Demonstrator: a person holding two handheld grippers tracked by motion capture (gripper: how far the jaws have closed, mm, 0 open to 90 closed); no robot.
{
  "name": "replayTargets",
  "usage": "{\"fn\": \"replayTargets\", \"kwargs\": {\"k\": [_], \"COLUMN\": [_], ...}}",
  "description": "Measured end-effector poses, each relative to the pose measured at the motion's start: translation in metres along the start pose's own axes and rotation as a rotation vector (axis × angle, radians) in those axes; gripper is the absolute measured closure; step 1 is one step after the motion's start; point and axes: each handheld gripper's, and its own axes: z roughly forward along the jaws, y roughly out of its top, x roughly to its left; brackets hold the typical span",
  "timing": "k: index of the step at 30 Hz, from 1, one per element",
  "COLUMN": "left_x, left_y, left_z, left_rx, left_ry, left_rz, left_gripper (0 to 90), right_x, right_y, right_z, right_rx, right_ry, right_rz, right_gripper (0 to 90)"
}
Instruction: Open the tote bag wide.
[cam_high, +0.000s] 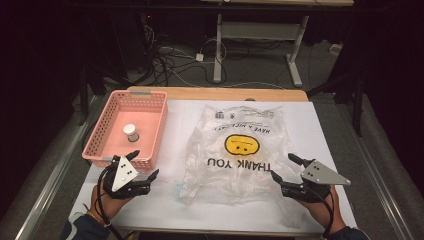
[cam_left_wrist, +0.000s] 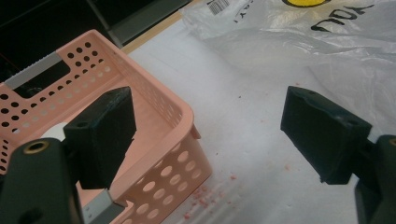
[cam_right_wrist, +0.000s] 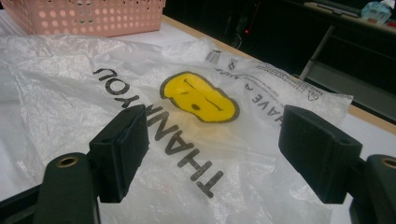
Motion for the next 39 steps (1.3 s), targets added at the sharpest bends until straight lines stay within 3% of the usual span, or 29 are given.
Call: {"fn": "replayTargets", "kwargs": {"k": [12,16,17,18,19,21,22,24,25,26,27,28,29,31,32,33,34,36,37,38,39], "left_x": [-0.001,0.0,0.0,0.001,0.001,0.002,0.002,0.002,0.002,0.002,0.001,0.001,0.001,0.0,-0.001,-0.001,-0.002,-0.002,-0.002,-0.002,-0.002], "left_y": [-0.002,-0.003,-0.003,-0.003,-0.003,-0.003,-0.002,-0.002,-0.003,-0.003,-0.003,-0.003,-0.003,-0.003,-0.003,-0.003,-0.004,-0.004,-0.005,-0.005,-0.005], "left_z": [-0.002,-0.005,-0.006,-0.006,-0.006,-0.004,-0.003,-0.002,-0.001,-0.001,0.0,0.0,0.001,0.002,0.003,0.003,0.003,0.004,0.005,0.005,0.005], "left_rx": [-0.007,0.0,-0.002,-0.003,-0.007,-0.005,-0.004,-0.002,0.006,0.007,0.009,0.011,0.012,0.019,0.018,0.02,0.023,0.028,0.03,0.031,0.03], "left_ry": [-0.002,0.002,0.003,0.005,0.004,-0.002,-0.005,-0.011,-0.017,-0.02,-0.022,-0.025,-0.027,-0.032,-0.036,-0.042,-0.046,-0.057,-0.062,-0.067,-0.07], "left_rz": [0.007,0.012,0.009,0.008,0.006,0.006,0.007,0.006,-0.006,-0.005,-0.003,0.0,0.0,0.008,0.008,0.009,0.013,0.02,0.022,0.025,0.028], "left_gripper": [17.8,17.8,17.8,17.8,17.8,17.8,17.8,17.8,17.8,17.8,17.8,17.8,17.8,17.8,17.8,17.8,17.8,17.9,17.9,17.9,17.9], "right_x": [-0.009,-0.027,-0.041,-0.041,-0.062,-0.069,-0.086,-0.103,-0.103,-0.12,-0.12,-0.132,-0.137,-0.144,-0.144,-0.148,-0.148,-0.15,-0.15,-0.15,-0.151], "right_y": [0.002,0.011,0.016,0.016,0.021,0.022,0.025,0.024,0.024,0.02,0.02,0.016,0.013,0.007,0.007,0.001,0.001,-0.008,-0.008,-0.011,-0.013], "right_z": [0.005,0.012,0.018,0.018,0.031,0.037,0.056,0.076,0.076,0.098,0.098,0.115,0.124,0.14,0.14,0.154,0.154,0.169,0.169,0.172,0.172], "right_rx": [0.044,0.083,0.11,0.11,0.118,0.134,0.201,0.252,0.252,0.302,0.302,0.339,0.361,0.406,0.406,0.46,0.46,0.527,0.527,0.544,0.526], "right_ry": [-0.029,-0.072,-0.057,-0.057,-0.07,-0.076,-0.126,-0.113,-0.113,-0.137,-0.137,-0.134,-0.146,-0.149,-0.149,-0.165,-0.165,-0.181,-0.181,-0.186,-0.181], "right_rz": [0.006,0.034,0.062,0.062,0.074,0.068,0.037,0.063,0.063,0.103,0.103,0.165,0.197,0.217,0.217,0.222,0.222,0.25,0.25,0.258,0.289], "right_gripper": [28.3,31.4,35.4,35.4,40.6,41.4,43.3,46.2,46.2,49.1,49.1,50.0,53.3,57.2,57.2,60.5,60.5,69.1,69.1,74.1,79.9]}}
